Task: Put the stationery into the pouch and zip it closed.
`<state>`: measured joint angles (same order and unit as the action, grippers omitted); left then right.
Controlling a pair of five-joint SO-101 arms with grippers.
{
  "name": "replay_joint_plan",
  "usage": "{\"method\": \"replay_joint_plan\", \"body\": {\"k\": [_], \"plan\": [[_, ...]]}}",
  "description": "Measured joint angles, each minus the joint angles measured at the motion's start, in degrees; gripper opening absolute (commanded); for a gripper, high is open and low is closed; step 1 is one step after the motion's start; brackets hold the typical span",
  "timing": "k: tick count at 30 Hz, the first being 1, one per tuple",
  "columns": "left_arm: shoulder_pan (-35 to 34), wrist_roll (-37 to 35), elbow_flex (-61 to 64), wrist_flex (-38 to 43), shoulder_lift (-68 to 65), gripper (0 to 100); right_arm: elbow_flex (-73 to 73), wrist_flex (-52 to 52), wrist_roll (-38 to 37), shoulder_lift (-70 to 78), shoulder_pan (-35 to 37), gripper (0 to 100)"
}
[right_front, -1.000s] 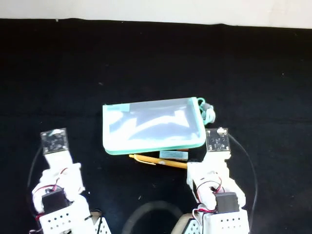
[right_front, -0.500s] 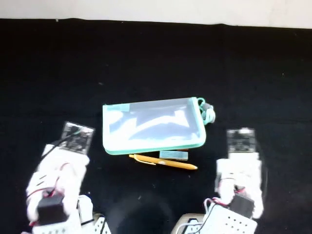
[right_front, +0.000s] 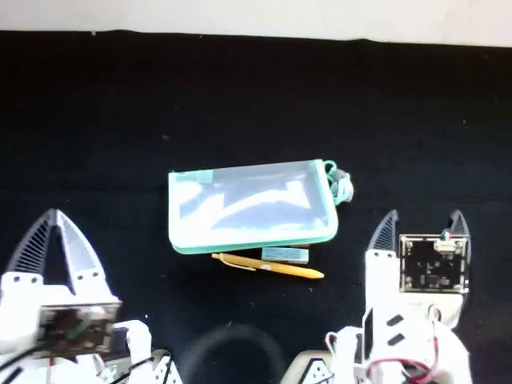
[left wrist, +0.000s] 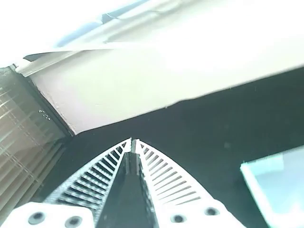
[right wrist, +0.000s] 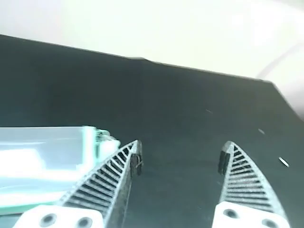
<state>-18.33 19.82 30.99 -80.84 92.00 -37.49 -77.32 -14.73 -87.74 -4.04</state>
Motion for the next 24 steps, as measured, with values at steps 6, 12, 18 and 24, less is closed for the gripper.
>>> {"method": "replay_joint_plan", "body": {"k": [6,12,18,24], "plan": [[4.7,-5.8,-22.1,-6.1,-27.4,1,28.7,-8.8,0.2,27.3,9.6,26.9],[11.4,-6.5,-37.1,-18.7,-59.1,1,42.8,-16.2,0.3,57.9,11.0,26.9],[12.3,-6.6,-39.9,-19.0,-83.8,1,47.4,-16.7,0.5,82.5,9.6,26.9],[14.3,-6.2,-44.0,-19.0,-92.6,1,49.1,-14.7,3.4,95.9,9.3,27.1]]}}
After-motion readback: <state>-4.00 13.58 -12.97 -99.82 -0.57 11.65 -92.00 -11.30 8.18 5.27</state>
